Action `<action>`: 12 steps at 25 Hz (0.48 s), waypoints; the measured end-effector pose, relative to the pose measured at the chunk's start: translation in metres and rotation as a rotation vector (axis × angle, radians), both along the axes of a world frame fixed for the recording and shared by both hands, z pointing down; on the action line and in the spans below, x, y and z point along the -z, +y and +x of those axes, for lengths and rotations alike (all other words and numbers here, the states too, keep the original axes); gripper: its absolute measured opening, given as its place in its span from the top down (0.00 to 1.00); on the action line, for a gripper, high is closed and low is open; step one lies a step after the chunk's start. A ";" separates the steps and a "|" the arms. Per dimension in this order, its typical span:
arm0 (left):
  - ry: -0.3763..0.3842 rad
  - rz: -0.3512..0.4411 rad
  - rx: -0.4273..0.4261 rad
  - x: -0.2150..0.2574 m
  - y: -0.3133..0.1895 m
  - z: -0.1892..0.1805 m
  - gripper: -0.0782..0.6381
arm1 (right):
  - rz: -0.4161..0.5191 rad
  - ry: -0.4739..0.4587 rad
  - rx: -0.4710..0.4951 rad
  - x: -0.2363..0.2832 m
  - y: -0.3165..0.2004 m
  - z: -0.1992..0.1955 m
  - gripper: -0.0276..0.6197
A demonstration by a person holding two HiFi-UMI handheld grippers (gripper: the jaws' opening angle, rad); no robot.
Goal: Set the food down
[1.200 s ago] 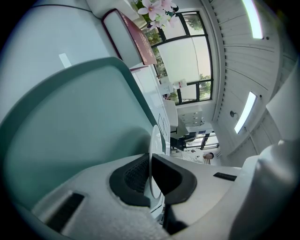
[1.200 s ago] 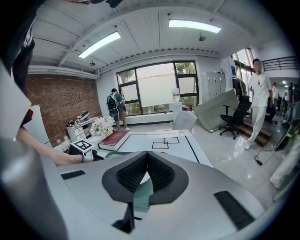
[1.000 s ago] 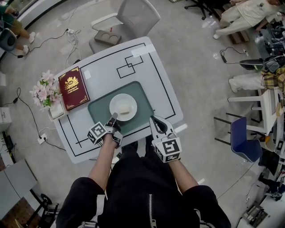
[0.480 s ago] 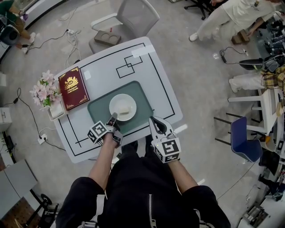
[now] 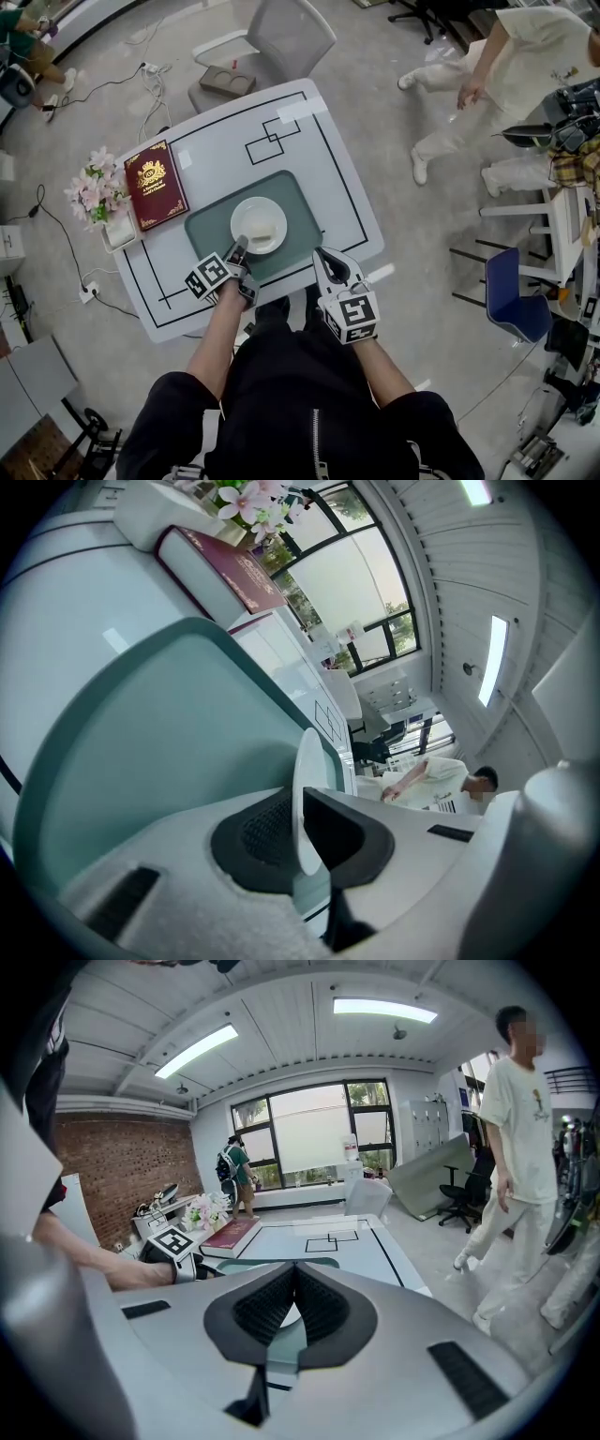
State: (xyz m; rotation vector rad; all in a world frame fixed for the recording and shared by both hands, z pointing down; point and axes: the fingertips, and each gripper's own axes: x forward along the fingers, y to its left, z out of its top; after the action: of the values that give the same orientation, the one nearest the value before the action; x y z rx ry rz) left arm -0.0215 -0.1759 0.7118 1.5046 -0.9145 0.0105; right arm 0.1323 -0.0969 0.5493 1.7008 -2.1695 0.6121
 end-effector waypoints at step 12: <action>-0.050 0.056 -0.061 0.008 0.000 0.002 0.63 | -0.001 -0.004 0.009 -0.002 0.002 -0.009 0.94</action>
State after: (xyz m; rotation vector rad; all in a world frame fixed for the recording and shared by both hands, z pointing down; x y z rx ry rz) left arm -0.0200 -0.1761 0.7038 1.5899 -0.9152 0.0681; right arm 0.1234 -0.0946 0.5516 1.6899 -2.1782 0.6149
